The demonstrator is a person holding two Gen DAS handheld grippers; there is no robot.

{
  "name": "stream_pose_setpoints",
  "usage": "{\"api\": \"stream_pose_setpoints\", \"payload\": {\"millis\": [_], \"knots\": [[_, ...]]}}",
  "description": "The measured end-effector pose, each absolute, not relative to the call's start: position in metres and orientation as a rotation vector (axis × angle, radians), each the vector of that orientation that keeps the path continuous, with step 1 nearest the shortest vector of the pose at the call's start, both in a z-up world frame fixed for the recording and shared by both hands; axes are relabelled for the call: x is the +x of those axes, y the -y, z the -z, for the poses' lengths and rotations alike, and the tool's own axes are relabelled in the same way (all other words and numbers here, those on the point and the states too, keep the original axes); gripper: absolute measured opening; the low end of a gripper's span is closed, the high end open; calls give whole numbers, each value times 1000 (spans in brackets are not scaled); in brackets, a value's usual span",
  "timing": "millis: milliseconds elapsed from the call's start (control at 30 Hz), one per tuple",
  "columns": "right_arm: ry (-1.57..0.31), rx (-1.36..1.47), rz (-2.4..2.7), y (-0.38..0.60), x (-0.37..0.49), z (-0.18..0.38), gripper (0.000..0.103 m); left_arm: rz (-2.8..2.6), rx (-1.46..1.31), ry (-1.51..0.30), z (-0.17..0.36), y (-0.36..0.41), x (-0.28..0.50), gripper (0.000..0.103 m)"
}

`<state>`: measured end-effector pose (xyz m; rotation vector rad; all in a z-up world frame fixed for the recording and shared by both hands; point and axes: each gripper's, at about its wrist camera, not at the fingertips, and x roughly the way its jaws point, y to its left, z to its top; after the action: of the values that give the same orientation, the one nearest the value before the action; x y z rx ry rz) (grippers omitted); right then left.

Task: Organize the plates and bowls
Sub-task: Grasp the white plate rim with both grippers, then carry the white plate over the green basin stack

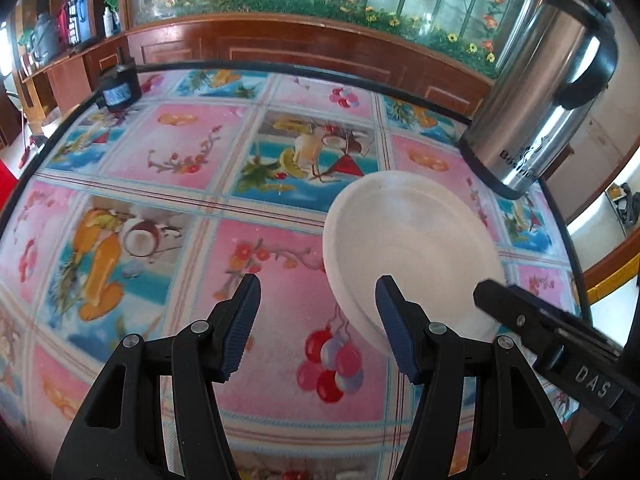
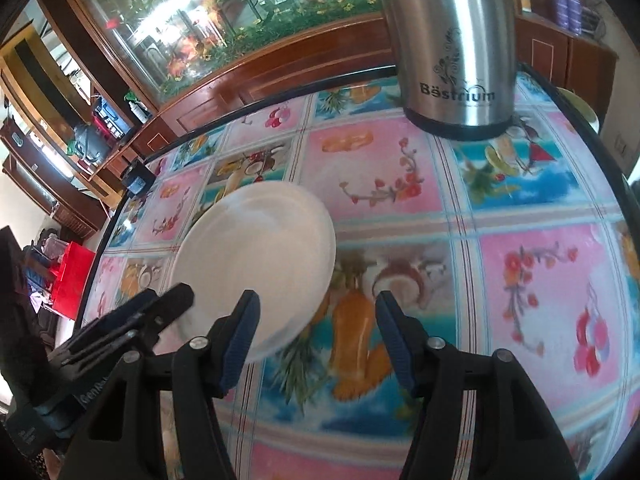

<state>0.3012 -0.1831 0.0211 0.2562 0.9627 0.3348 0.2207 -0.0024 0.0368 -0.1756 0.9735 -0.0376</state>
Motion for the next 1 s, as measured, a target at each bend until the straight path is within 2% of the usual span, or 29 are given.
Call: {"api": "stream_pose_setpoints", "payload": {"millis": [100,133,167,267,600,1000], "knots": [[-977,219,-346,179,307,-17,29,48,-173,-971,-29,3,223,60],[-981,212,-351,178,309,-16,27,55,-179,-972,-28,3,223,51],[-981,206,-361,177,308,-15,25,69,-184,-975,-27,4,224,35],[-985,195,-393,173,303,-15,23,89,-164,-988,-28,8,223,19],[-979,183,-413,172,257,-25,23,145,-173,-1006,-42,4,187,18],[-986,147,-439,162,151,-25,23,229,-149,-1039,-42,-17,77,18]]}}
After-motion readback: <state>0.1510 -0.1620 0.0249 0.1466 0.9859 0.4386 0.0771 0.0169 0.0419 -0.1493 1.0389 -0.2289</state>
